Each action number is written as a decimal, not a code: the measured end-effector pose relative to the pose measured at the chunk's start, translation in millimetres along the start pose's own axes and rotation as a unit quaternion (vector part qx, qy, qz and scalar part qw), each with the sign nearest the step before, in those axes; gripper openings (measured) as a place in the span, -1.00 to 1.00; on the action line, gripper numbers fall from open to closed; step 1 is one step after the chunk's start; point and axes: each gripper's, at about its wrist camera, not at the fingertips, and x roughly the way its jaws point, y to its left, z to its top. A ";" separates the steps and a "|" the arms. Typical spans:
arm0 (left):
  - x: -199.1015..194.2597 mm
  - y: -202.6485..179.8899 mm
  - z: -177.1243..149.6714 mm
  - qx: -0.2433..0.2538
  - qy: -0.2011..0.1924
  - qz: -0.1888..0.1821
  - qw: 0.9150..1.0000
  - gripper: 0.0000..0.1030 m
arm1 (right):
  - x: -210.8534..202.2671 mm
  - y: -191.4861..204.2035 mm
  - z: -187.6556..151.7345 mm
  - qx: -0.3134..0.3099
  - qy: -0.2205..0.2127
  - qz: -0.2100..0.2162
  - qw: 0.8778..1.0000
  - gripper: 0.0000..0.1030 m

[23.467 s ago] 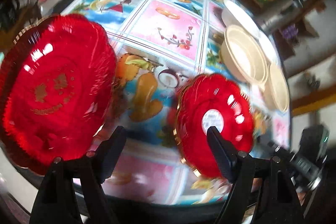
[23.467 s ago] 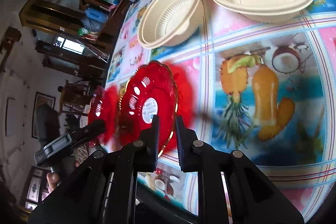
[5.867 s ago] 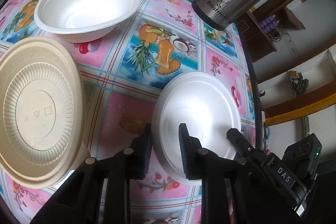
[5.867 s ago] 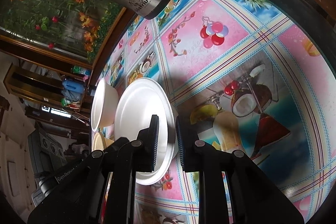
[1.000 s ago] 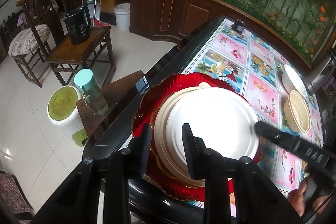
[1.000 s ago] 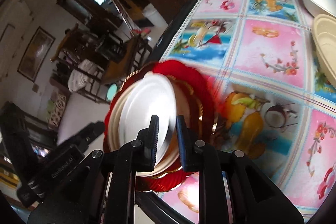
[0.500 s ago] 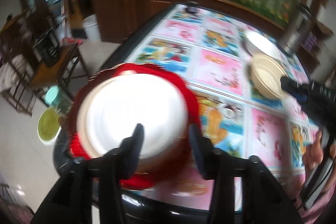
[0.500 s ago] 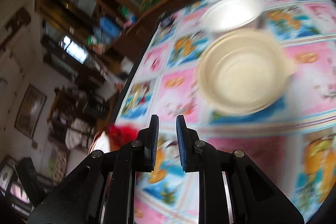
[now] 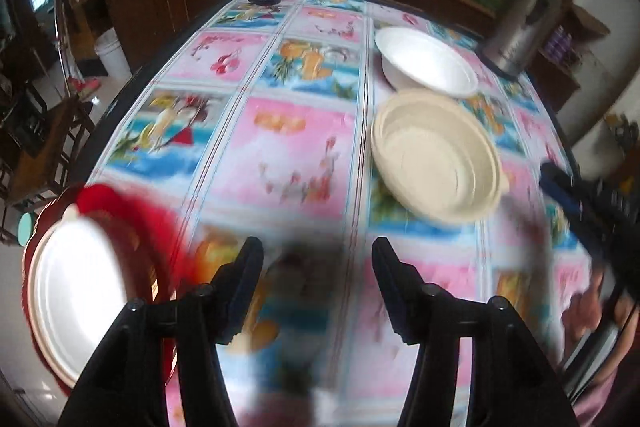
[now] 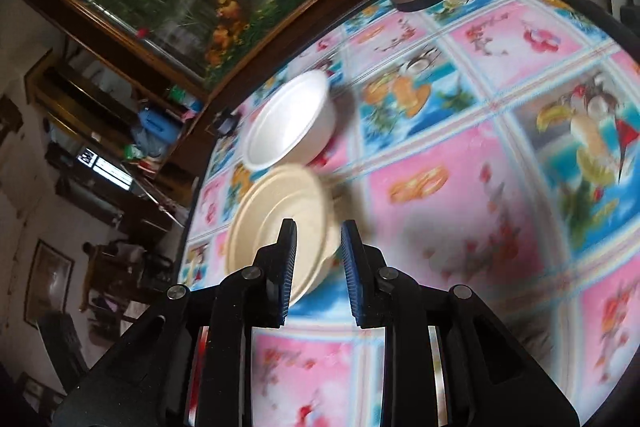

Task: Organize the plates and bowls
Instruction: 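Move both tools to the beige bowl beside the white bowl, then grasp the beige bowl rim with the right tool while the left tool grasps its opposite rim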

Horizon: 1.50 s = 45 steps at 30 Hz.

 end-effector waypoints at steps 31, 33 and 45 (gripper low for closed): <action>63.8 -12.6 63.6 -0.098 0.023 -0.022 0.995 0.35 | 77.8 -3.7 27.8 -0.012 0.067 0.045 0.997 -0.55; 63.3 -16.1 64.5 -0.096 0.031 -0.044 0.994 0.38 | 78.6 -4.5 27.4 -0.008 0.068 0.048 0.997 -0.55; 75.3 -30.9 59.4 -0.084 0.037 -0.036 0.995 0.38 | 80.8 0.6 23.6 -0.010 0.090 0.045 0.995 -0.55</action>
